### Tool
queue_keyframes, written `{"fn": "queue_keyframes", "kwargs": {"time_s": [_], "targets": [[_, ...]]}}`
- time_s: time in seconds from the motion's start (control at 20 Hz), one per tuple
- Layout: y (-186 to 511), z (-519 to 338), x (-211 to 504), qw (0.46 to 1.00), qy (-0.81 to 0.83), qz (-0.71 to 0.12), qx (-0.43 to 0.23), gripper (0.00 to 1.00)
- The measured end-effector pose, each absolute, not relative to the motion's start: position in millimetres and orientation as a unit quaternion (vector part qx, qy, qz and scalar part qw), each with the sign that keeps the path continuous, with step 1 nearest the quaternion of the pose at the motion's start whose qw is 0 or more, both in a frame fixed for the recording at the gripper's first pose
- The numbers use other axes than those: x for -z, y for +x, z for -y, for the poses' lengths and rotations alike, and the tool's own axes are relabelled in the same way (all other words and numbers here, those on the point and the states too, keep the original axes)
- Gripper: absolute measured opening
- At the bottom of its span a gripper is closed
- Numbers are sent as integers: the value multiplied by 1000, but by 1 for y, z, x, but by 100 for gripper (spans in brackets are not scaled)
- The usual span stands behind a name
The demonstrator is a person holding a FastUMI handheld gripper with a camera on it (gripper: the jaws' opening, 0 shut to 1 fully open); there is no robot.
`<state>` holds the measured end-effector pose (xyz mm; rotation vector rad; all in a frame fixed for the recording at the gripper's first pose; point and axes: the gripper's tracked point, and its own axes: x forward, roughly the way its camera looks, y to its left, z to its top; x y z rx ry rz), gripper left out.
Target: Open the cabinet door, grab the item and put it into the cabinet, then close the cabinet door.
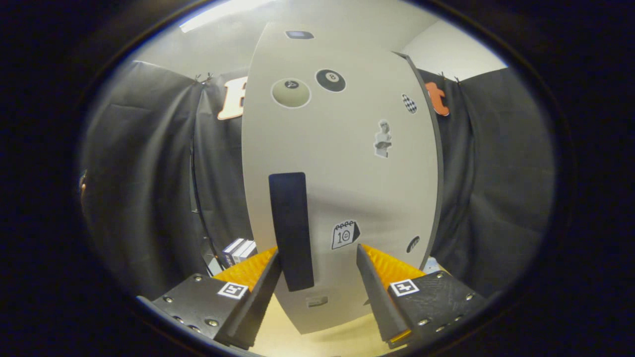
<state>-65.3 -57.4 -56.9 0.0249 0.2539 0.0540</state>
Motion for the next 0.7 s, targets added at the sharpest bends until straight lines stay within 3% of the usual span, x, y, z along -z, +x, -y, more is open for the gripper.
{"fn": "queue_keyframes", "kwargs": {"time_s": [0.7], "targets": [[-3, 19, 79, 988, 26, -136, -70, 88]]}}
